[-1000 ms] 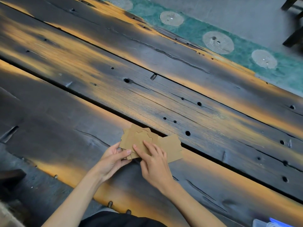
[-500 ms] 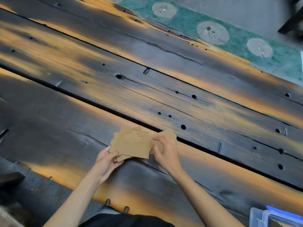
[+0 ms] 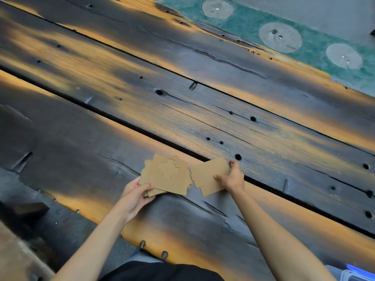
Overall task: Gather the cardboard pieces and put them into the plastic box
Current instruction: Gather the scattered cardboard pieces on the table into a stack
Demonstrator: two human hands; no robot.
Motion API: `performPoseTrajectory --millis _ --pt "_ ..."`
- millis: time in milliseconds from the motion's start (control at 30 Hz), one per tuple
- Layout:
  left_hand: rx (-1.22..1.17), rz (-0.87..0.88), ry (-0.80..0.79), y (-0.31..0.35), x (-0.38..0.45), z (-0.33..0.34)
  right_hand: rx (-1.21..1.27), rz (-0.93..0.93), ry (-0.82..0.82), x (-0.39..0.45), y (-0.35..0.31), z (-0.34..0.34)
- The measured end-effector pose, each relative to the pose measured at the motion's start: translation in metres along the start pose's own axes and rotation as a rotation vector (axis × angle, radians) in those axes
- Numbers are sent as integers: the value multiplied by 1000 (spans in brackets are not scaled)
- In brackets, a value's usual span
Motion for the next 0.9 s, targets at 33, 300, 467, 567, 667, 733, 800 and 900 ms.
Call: performPoseTrajectory --millis 33,300,467,567,667,733,800,900 --pt "4 -2 3 -1 0 -1 -2 -1 6 -1 0 -1" --pt "34 -4 -21 1 -1 5 -111 -225 26 -28 -22 -37" --pt "41 -22 -58 2 -5 15 78 -378 107 -78 -43 -79" --pt "39 -38 -90 2 -9 23 291 -501 203 -118 -58 -100" --pt "31 -46 -138 0 -14 34 443 -629 173 -152 -71 -97" --pt "29 -51 -173 -1 -16 41 490 -683 114 -166 -76 -86" --pt "24 -51 -208 -1 -20 48 497 -721 55 -174 -79 -72" --pt "11 -47 -306 1 -30 60 479 -736 -18 -176 -75 -57"
Point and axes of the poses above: each hand's wrist, its own x-axis towards the middle knuckle, its own z-axis out of the palm, y = z × x, the point moved 9 cm from there along x, towards the middle knuckle, and after that the axes turned 1 degree about -x, right-handed, at the moved point
